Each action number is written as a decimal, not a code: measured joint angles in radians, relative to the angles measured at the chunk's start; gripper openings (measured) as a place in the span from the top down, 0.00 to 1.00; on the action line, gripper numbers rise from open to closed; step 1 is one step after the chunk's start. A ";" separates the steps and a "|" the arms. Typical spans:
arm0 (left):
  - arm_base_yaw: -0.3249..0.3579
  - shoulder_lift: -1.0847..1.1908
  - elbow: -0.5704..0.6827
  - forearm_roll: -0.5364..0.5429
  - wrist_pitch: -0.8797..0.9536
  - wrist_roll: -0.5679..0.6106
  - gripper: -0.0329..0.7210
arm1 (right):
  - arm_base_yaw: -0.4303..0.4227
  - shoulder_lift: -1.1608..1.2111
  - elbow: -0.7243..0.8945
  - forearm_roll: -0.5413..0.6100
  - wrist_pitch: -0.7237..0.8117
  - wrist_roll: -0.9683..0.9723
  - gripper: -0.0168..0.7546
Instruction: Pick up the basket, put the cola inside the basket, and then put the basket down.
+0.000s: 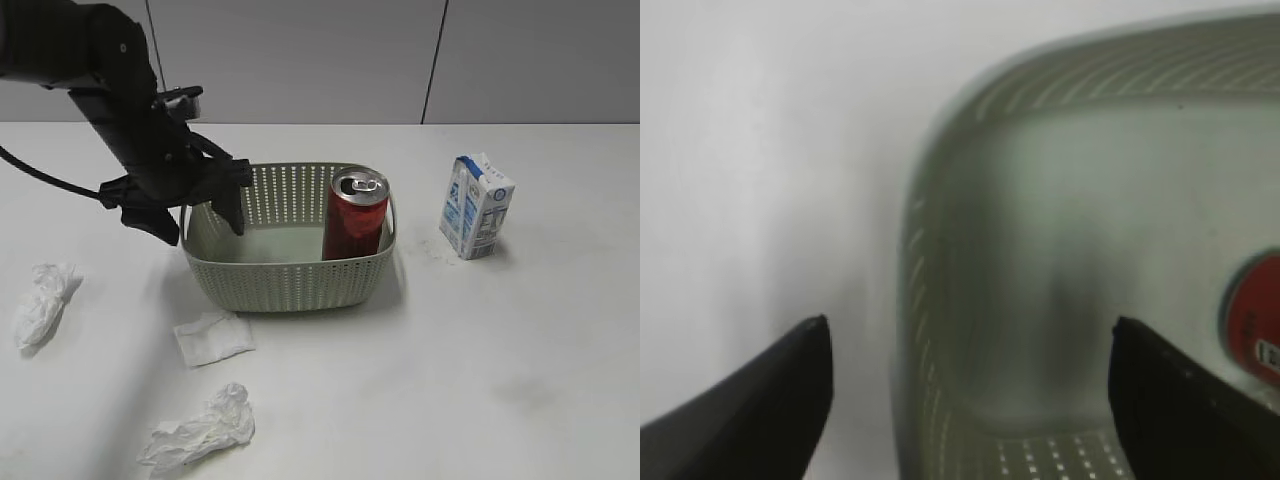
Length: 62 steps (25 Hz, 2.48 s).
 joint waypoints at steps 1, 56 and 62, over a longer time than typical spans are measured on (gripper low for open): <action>0.004 -0.016 0.000 -0.001 0.001 0.007 0.07 | 0.000 -0.035 0.044 0.000 -0.016 0.000 0.21; 0.373 -1.791 0.855 0.214 0.227 0.222 0.17 | 0.000 -0.764 0.260 -0.053 -0.001 0.049 0.30; 0.373 -1.888 0.870 0.235 0.257 0.184 0.17 | 0.000 -0.764 0.260 -0.053 -0.001 0.049 0.30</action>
